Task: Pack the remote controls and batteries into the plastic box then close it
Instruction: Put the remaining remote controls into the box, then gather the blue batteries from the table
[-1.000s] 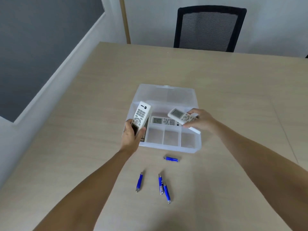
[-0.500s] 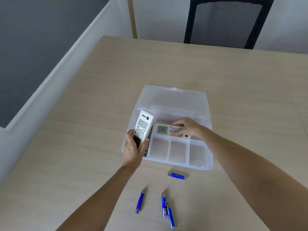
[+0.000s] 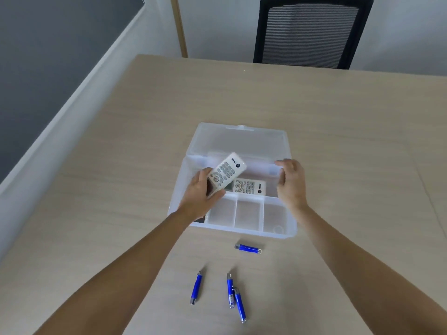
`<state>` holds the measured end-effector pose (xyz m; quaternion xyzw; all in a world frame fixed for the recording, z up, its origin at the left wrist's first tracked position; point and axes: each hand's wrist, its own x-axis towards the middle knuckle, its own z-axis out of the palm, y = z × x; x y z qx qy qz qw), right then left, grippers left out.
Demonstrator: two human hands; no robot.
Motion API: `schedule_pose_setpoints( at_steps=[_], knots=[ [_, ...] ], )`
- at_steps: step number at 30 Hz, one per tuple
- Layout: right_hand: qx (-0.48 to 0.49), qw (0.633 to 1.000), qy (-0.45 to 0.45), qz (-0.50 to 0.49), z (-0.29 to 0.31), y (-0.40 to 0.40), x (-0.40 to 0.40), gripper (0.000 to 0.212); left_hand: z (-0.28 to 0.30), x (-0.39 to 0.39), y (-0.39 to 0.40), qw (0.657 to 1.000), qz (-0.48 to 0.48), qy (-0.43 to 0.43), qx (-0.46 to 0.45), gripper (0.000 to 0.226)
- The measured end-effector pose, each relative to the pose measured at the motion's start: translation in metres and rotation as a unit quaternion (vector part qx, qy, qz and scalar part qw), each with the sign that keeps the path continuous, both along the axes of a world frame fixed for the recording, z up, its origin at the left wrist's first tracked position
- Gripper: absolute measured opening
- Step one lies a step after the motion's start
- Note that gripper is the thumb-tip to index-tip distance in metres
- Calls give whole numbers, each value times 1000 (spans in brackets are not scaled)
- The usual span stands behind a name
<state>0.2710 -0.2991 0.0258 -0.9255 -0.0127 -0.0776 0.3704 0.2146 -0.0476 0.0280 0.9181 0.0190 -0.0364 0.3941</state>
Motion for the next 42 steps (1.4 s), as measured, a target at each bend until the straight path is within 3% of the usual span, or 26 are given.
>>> schedule_pose_setpoints(
  at_steps=[4,8,21,23,25,26,28,31,33,35,37,39,42],
  knots=[
    [7,993,116,-19,-20,-23,-26,55,9,49,-32,977,-151,23,146,55],
    [52,979,189,-47,-29,-25,-37,57,-5,72,-50,941,-224,66,244,45],
    [42,979,181,-78,-36,-20,-40,56,-11,68,-26,906,-196,68,369,40],
    [-55,987,115,-95,-37,-20,-43,55,-4,52,-22,923,-155,27,350,44],
    [-127,989,-29,-66,-31,-15,-61,48,4,20,-16,959,-91,-40,264,46],
    [-117,989,-94,-11,-27,-10,-75,41,6,-1,-13,972,-70,-72,211,45],
    [-72,974,-137,164,-21,7,-118,32,1,-57,-4,983,-44,-102,149,36],
    [-166,931,-47,323,-39,29,-164,43,-19,-138,4,987,-12,5,158,25],
    [-247,920,19,305,-57,36,-173,58,-35,-172,5,973,19,107,203,37],
    [-295,915,65,268,-62,38,-174,58,-46,-193,4,952,33,195,235,46],
    [-315,908,93,259,-60,38,-172,47,-49,-204,1,944,41,212,250,38],
    [-335,897,123,259,-62,31,-172,50,-53,-211,-2,941,20,187,281,27],
    [-351,897,144,227,-64,20,-187,44,-42,-209,-11,951,36,220,215,25]
  ],
)
